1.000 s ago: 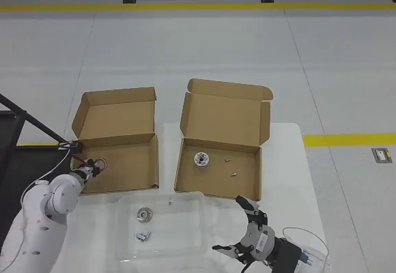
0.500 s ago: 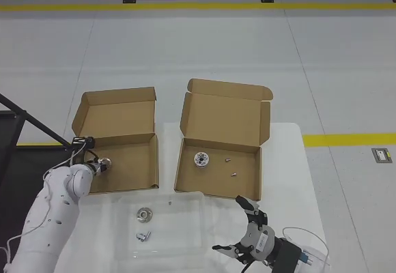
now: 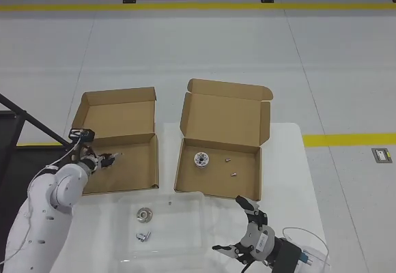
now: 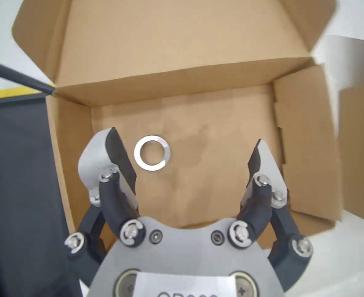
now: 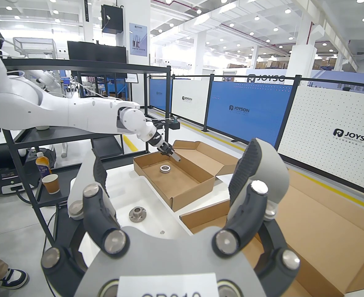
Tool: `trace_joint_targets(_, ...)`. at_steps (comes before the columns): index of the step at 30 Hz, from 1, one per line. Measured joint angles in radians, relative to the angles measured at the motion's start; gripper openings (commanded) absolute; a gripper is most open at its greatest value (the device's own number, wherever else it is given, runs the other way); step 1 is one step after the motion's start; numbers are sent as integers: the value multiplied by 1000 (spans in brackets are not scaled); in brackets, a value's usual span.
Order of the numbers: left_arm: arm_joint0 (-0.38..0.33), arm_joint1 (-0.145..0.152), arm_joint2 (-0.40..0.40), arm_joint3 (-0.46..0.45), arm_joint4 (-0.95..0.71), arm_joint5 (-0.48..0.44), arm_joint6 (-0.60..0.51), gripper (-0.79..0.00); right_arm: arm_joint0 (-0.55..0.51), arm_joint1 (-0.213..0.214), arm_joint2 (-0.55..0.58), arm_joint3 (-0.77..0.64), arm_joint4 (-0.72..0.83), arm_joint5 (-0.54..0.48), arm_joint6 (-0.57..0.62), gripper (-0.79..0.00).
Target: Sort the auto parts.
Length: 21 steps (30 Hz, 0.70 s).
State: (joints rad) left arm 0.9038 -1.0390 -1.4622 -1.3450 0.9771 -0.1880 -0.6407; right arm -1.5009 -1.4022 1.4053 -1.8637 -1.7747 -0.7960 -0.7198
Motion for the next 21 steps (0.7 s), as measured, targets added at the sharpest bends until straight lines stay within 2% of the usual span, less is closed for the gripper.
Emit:
trace_joint_targets(4,190,20,-79,-261,-32,-119,-47,0,0,0,0,0,0,0,0,0)
trace_joint_targets(7,296,32,-107,-398,-29,-228,-99,0,0,0,0,0,0,0,0,0)
trace_joint_targets(10,371,43,-121,-494,-7,-327,-159,0,0,0,0,0,0,0,0,0)
trace_joint_targets(16,438,61,-96,-614,21,-515,-287,0,0,0,0,0,0,0,0,0)
trace_joint_targets(21,465,72,-68,-680,14,-589,-377,0,0,0,0,0,0,0,0,0)
